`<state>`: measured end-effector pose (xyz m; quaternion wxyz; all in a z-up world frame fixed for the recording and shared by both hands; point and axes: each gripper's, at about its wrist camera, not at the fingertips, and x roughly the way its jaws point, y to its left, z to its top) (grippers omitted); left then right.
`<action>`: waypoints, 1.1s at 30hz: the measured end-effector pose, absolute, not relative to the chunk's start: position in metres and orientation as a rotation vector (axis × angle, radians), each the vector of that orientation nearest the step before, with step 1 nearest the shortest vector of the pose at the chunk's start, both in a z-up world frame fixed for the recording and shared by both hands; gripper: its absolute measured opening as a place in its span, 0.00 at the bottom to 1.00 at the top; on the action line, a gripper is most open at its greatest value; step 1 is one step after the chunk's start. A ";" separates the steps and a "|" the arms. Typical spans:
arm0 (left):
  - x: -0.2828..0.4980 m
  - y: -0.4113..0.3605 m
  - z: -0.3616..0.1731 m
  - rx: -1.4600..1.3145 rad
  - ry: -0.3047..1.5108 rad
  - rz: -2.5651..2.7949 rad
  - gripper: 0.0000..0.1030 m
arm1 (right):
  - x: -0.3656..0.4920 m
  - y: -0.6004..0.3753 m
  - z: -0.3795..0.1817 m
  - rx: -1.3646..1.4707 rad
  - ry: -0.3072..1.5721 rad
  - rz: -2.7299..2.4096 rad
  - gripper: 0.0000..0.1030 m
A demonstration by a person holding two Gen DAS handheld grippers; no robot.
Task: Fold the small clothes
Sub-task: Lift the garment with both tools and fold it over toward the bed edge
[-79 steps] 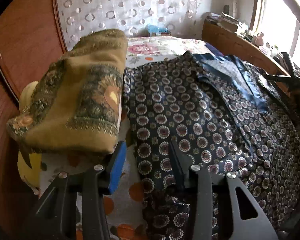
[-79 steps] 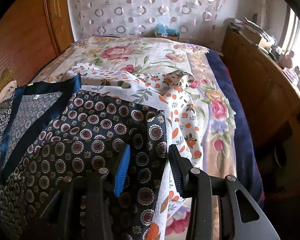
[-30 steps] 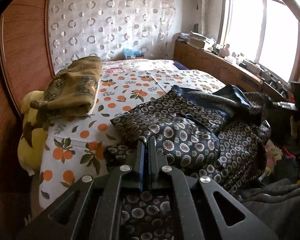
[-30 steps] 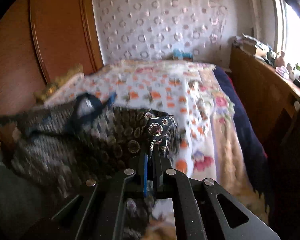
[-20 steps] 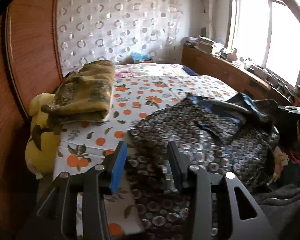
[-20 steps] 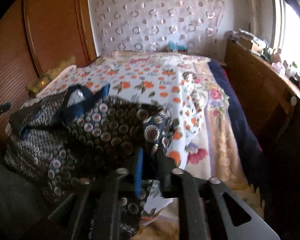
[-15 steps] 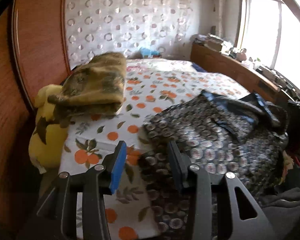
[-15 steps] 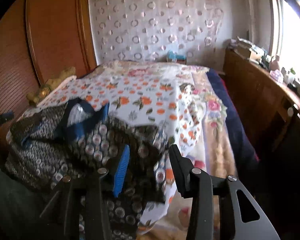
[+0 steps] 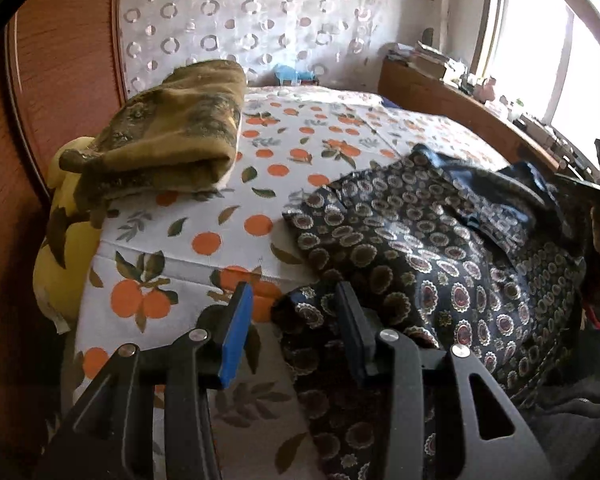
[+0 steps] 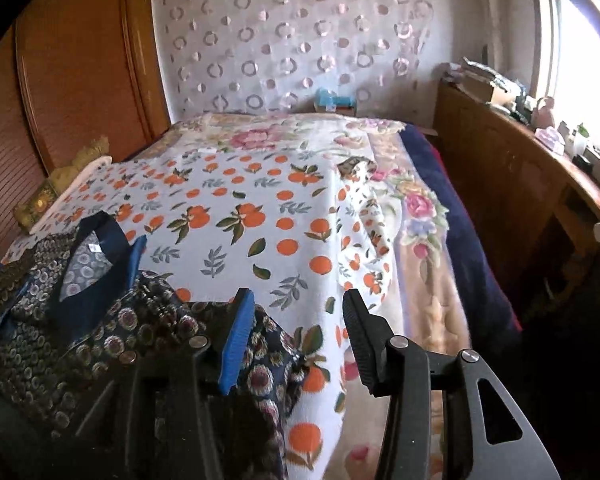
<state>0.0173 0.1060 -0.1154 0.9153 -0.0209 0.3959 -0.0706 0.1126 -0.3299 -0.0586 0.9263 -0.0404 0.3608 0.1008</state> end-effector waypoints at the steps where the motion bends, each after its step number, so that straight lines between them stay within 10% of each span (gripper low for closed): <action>1: 0.019 0.106 -0.117 -0.041 0.826 -0.141 0.42 | 0.116 -0.329 -0.060 -0.088 0.752 0.213 0.46; 16: 0.017 0.107 -0.120 -0.043 0.833 -0.142 0.42 | 0.136 -0.320 -0.084 -0.125 0.869 0.241 0.59; 21: 0.017 0.103 -0.120 -0.025 0.840 -0.163 0.24 | 0.140 -0.315 -0.086 -0.154 0.902 0.271 0.59; 27: 0.017 0.094 -0.119 0.009 0.854 -0.233 0.05 | 0.132 -0.314 -0.083 -0.149 0.889 0.358 0.18; 33: 0.015 0.099 -0.084 -0.006 0.743 -0.228 0.04 | 0.111 -0.314 -0.059 -0.150 0.761 0.348 0.09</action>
